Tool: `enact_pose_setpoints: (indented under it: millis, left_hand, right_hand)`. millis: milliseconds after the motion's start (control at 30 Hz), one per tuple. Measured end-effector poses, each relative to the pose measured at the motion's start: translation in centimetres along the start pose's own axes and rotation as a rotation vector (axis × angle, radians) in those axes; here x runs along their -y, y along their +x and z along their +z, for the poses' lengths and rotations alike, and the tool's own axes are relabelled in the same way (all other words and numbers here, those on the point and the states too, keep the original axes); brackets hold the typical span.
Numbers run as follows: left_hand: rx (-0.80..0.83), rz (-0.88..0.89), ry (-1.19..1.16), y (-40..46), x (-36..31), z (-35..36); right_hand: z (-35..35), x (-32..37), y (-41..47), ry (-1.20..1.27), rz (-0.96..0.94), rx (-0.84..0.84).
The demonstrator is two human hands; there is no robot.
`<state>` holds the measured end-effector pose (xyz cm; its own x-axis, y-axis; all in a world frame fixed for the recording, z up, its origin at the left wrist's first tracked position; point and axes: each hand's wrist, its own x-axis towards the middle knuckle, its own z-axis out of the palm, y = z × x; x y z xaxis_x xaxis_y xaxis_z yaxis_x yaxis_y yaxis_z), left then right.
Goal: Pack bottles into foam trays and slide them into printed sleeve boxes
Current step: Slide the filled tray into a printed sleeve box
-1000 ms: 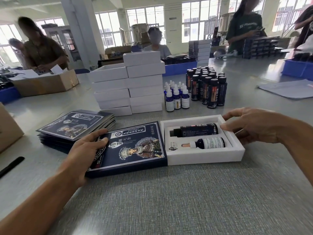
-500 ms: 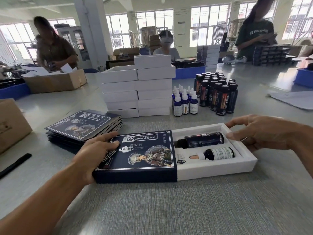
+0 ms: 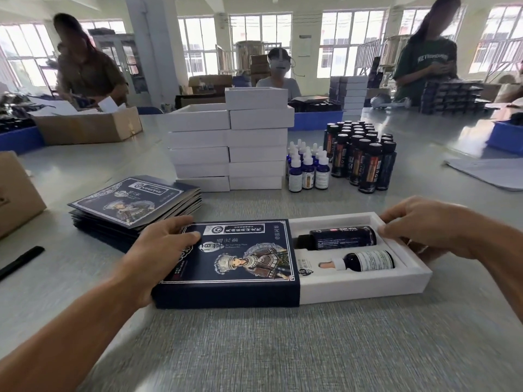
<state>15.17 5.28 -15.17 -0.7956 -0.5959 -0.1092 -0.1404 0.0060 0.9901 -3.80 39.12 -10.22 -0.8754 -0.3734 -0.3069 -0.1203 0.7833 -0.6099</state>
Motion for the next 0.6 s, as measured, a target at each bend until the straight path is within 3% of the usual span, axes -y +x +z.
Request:
enact_pose_setpoints:
  millis: [333,600]
  left_hand:
    - [0.021,0.014,0.018,-0.3,0.5,0.1]
    - [0.056,0.012,0.052,-0.6,0.2,0.2]
  right_hand:
    - [1.9,1.9,-1.3,-0.318,0.051,-0.170]
    - [2.0,1.4,-2.2,0.003,-0.066,-0.094]
